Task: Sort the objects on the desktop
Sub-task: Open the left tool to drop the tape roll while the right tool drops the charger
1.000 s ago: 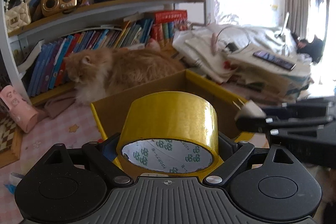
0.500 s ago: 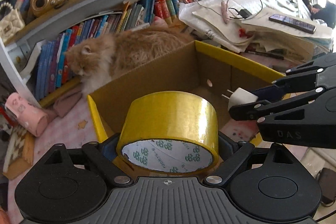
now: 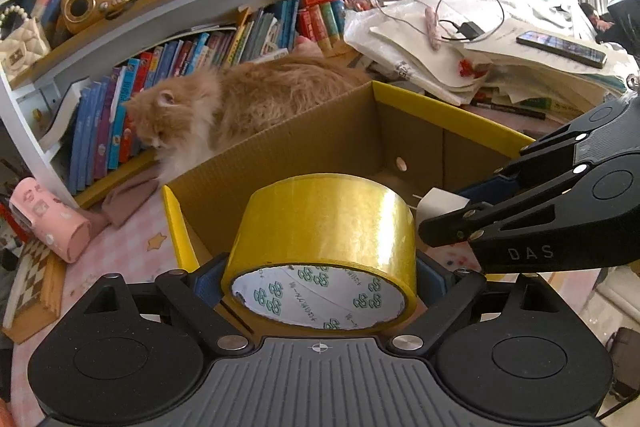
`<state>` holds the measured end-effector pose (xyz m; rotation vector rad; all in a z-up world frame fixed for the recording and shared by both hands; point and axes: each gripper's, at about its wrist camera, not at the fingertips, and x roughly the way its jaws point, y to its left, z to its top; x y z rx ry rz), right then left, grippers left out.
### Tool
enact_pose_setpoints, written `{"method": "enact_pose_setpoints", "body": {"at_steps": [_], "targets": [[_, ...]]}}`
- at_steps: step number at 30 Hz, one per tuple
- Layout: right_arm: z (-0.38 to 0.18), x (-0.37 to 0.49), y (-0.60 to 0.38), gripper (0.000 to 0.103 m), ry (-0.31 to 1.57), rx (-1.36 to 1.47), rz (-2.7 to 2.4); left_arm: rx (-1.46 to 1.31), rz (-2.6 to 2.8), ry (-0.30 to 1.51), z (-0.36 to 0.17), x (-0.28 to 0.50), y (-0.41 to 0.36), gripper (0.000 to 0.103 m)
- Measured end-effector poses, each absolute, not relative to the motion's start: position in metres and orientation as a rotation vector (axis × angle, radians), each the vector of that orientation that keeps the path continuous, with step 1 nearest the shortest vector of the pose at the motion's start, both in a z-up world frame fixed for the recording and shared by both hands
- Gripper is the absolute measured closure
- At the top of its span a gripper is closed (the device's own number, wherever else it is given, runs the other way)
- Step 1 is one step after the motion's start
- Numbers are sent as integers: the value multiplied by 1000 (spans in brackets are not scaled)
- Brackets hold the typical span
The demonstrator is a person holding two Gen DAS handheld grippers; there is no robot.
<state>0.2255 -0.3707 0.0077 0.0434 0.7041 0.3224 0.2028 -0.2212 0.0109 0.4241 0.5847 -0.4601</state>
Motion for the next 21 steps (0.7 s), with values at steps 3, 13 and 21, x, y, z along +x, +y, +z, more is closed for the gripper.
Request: {"method": "enact_pose_setpoints", "body": {"at_steps": [3,13,21], "targets": [[7,226,-371,79,710,41,334,427,-453,581,11,202,-222,9],[16,215,-378,66,643,101,343,456,-412,530,18,194,-230,9],[28,204,-387,56,601,155,297,413,-405,486,29,187,-232,8]]}}
